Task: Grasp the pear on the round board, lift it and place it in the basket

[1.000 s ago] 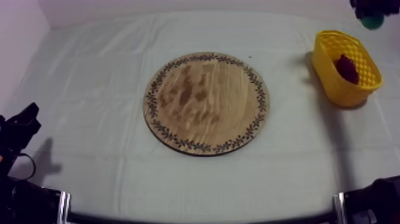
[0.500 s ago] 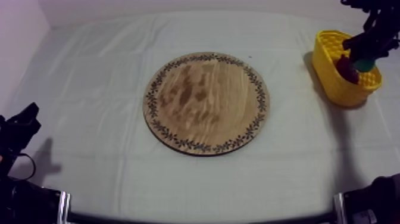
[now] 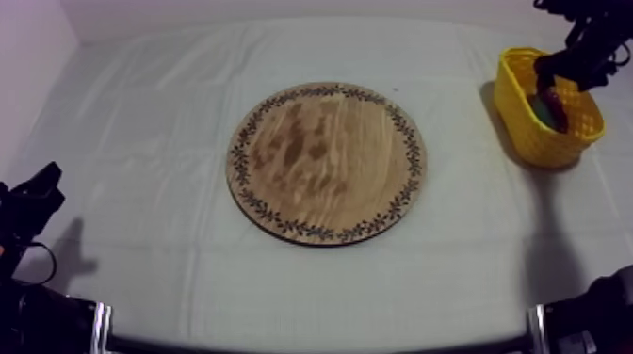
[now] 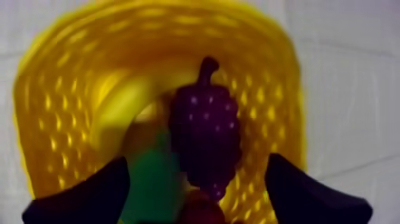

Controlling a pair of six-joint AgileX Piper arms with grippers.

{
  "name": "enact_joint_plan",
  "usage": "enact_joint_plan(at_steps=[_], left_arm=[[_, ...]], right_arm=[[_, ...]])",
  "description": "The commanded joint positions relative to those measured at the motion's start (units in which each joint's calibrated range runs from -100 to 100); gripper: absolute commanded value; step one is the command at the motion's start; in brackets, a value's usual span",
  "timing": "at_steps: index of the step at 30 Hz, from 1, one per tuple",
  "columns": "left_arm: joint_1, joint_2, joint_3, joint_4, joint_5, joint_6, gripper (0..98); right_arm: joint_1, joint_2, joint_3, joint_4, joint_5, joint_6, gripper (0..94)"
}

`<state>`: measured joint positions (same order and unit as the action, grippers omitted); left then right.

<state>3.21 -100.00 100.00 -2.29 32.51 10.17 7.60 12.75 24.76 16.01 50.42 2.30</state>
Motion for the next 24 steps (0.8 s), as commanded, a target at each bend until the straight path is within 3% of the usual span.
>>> enact_joint_plan(at_steps=[1,10,15,19,24], left_arm=[[0.02,0.0,0.0,-0.03,-0.01,0.01,0.1],[0.02,0.0,0.0,-0.03,-0.01,0.01,0.1],[0.02,0.0,0.0,-0.03,-0.01,0.01,0.1],[0.02,0.0,0.0,-0.03,-0.01,0.01,0.1],[0.02,0.0,0.0,-0.03,-0.01,0.01,0.1]], right_arm=[[0.02,-2.25,0.97,-0.15,-1.32,0.25,71.0],[0.05,-20.25,14.87,0.68,-11.51,0.69,70.9],[-0.06,-33.64,25.55,2.27,-17.02,-1.3,69.6],[-1.32,-44.69,33.61,3.48,-18.77,-2.86,67.7],[-3.47,-58.15,42.61,2.72,-19.1,-2.93,65.5]])
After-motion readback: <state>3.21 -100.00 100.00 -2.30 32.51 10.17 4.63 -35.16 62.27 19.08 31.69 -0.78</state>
